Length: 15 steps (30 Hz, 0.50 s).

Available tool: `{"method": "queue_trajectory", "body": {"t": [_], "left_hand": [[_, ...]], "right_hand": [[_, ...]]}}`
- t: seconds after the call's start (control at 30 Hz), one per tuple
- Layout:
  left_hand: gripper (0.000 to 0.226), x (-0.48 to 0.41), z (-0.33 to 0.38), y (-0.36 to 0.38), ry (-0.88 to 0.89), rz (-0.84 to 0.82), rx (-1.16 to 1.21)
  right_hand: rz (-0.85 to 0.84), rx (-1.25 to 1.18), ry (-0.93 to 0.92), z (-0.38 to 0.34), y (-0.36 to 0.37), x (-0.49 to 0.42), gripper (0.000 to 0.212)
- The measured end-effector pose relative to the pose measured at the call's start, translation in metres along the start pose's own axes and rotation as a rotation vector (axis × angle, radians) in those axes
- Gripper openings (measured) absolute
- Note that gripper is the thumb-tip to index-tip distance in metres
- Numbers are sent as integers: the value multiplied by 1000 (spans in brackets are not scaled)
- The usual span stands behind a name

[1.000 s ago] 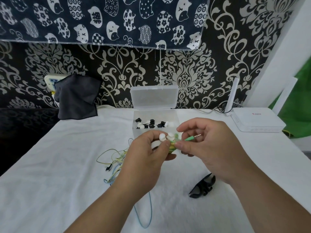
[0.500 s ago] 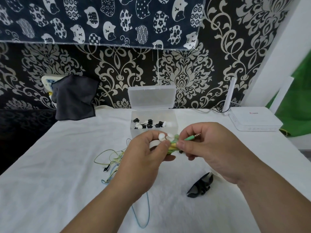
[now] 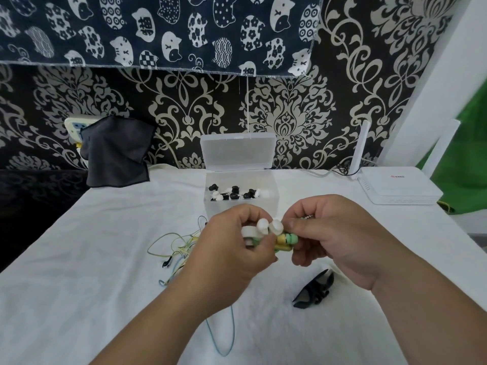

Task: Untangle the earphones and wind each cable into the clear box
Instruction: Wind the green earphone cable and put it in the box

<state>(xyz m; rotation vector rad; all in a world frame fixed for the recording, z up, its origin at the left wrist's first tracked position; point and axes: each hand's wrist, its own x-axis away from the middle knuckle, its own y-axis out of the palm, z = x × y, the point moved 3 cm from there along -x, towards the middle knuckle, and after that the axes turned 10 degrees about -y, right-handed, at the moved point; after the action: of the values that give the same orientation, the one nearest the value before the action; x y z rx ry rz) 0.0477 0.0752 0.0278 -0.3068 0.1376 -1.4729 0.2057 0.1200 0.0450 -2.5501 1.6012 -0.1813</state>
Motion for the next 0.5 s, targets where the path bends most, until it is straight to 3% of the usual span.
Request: {"method": "queue_trajectory", "body": {"t": [0.27, 0.5], "left_hand": [[16, 2, 6, -6, 92, -51, 57], [16, 6, 0, 1, 141, 77, -150]], "right_hand": [[152, 43, -96, -1, -7, -3, 6], [183, 168, -137, -2, 0, -3, 8]]}}
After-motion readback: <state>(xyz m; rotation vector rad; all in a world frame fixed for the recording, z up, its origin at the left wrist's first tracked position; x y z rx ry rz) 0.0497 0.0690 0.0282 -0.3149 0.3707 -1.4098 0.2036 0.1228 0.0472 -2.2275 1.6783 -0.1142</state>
